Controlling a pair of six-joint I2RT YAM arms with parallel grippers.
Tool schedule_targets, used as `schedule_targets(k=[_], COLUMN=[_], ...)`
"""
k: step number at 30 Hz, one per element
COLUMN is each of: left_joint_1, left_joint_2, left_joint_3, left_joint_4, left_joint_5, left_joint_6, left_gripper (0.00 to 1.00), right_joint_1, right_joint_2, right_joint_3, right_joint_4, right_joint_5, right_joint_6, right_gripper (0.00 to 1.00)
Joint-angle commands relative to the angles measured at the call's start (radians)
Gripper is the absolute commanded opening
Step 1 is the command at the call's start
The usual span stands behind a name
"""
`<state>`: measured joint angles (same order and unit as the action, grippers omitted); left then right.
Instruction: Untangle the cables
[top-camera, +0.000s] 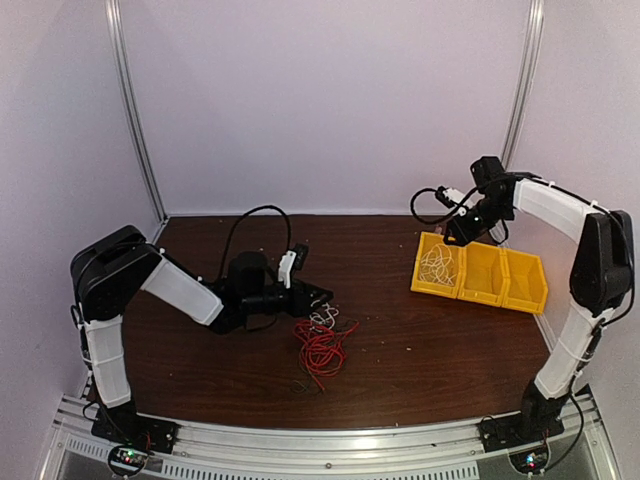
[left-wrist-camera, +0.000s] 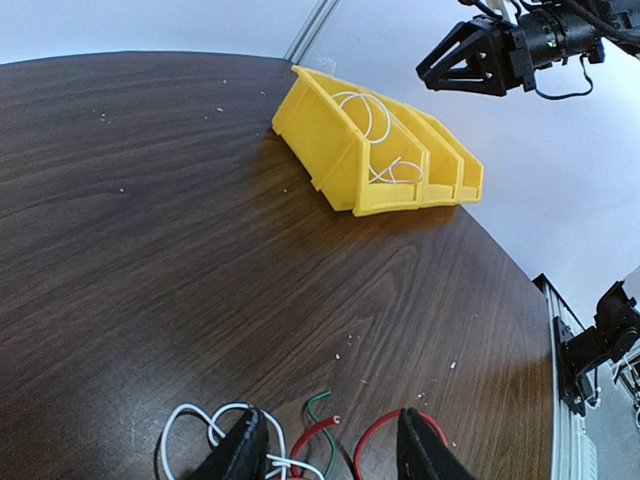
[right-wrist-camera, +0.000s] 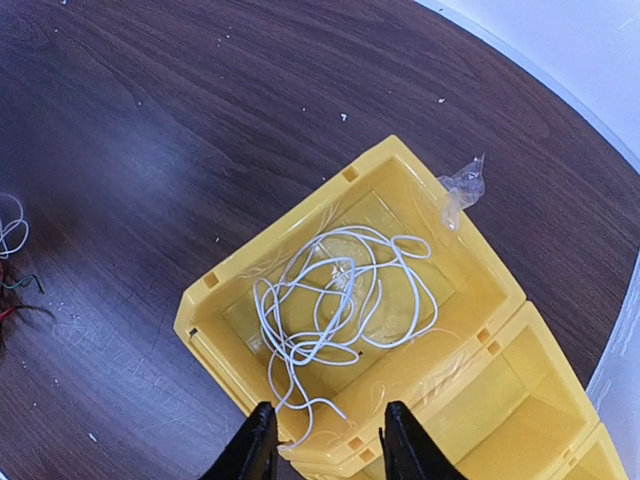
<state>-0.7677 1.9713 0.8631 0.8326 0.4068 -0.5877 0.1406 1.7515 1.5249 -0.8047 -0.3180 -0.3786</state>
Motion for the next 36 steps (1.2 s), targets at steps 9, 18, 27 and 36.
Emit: schedule_targets(k=[9, 18, 27, 36], left_joint_1=[-0.004, -0.004, -0.004, -0.004], left_joint_2=[-0.1, -0.208, -0.372, -0.553], left_joint_3=[-0.003, -0.065, -0.231, -0.383], left_joint_4=[-0.137, -0.365, -0.394, -0.416], left_joint_5=[-0.013, -0.041, -0.088, -0.196], left_joint_6=[0.05, 0.116, 0.059, 0.032], left_gripper=[0.46, 0.48, 0.49, 0.49], right_joint_1=[0.063, 0.284, 0.441, 0.517], right_joint_2=[0.093, 0.029, 0.22, 0.327], right_joint_3=[-0.019, -0.123, 0.08, 0.228], right_joint_4=[0.079, 0.169, 0.158, 0.122], right_joint_5=[-0.032, -0.071, -0.195, -0.146], right_joint_6=[0.02, -0.056, -0.069, -0.025], right_gripper=[0.36, 0.39, 0.39, 0.33])
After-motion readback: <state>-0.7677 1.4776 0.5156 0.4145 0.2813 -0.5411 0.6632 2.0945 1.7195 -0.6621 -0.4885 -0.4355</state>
